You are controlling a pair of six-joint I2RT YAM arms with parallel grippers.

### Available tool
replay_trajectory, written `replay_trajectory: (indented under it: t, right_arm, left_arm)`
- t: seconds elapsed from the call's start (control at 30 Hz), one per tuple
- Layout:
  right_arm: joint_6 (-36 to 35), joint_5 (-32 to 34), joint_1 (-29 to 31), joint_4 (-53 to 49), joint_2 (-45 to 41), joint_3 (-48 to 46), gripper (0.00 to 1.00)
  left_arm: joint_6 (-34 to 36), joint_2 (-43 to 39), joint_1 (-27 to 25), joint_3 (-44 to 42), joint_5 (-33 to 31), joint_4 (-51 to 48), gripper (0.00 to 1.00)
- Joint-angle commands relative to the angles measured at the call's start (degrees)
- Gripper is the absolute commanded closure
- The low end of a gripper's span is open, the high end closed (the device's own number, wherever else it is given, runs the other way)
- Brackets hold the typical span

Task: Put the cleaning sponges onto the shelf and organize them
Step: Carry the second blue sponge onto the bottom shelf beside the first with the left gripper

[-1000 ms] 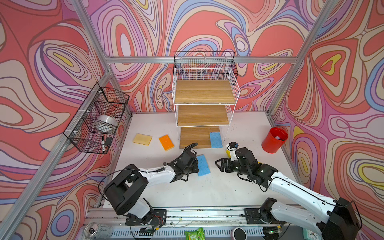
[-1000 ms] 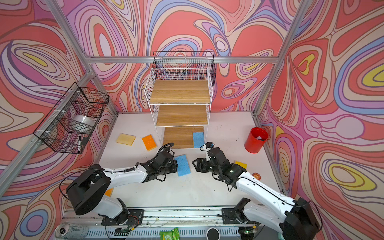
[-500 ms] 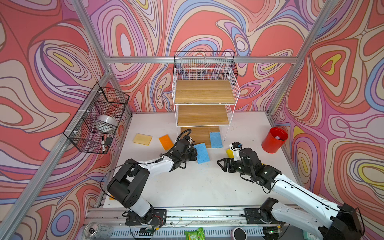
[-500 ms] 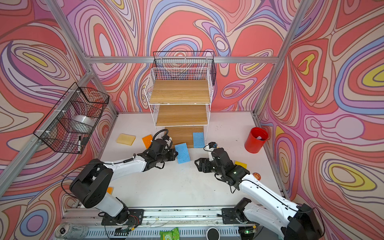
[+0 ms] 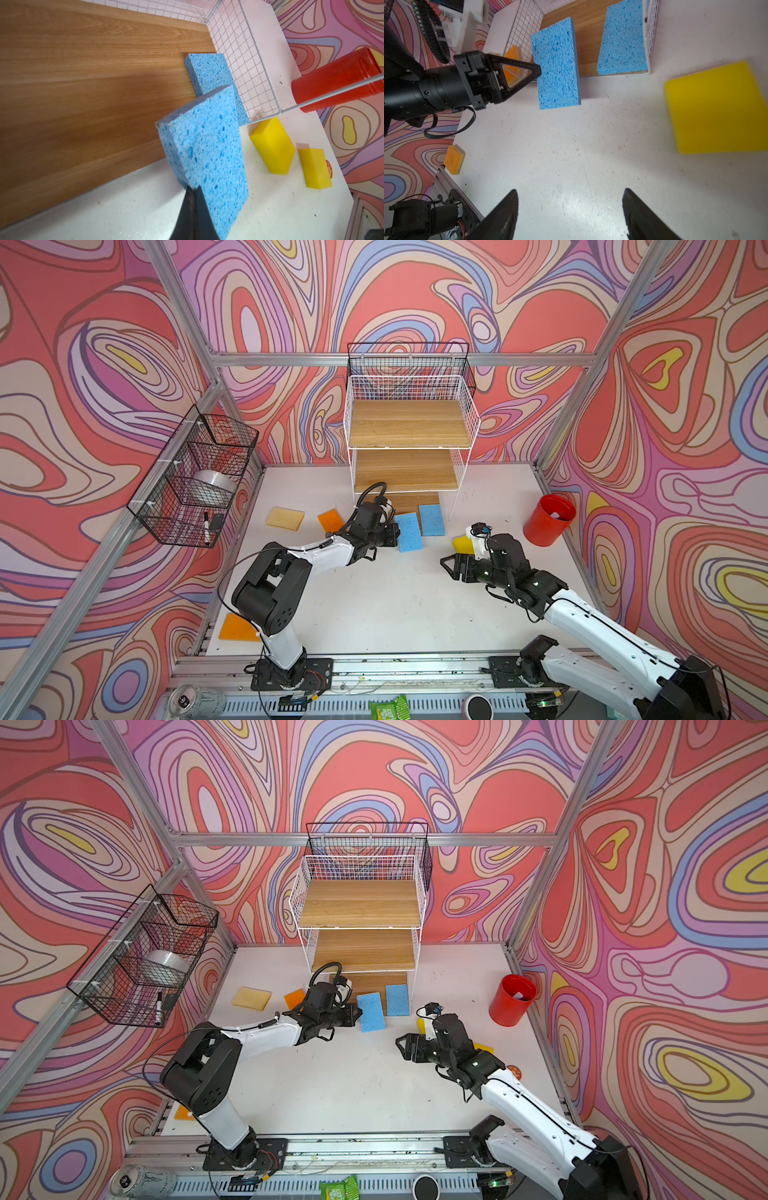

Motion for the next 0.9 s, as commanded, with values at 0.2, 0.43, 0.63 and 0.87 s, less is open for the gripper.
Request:
replay_trajectory:
  t: [0.2,0.43,0.63,0.87]
  right_arm:
    - [-1.8,-3.2,-4.6,2.0,0.5,-1.9,0.11]
    - [-3.6,-3.3,-5.0,1.4,1.8,-0.5,0.04]
    - [-4.2,-2.6,-5.2,1.8,1.9,-0.5,0.01]
    - [-4.8,-2.5,-5.4,2.0,3.2,-0.3,0.02]
  left_arm:
    - [5.2,5.6,0.2,7.1,-0.5,-3.6,1.0]
    - [6.5,8.7,1.7,11.3,0.0,-5.0,1.0]
    - [8.3,10.6,3.2,14.2,0.1,-6.9,1.0]
    - [9.2,12.9,4.1,17.0,-0.2,-7.7,1.0]
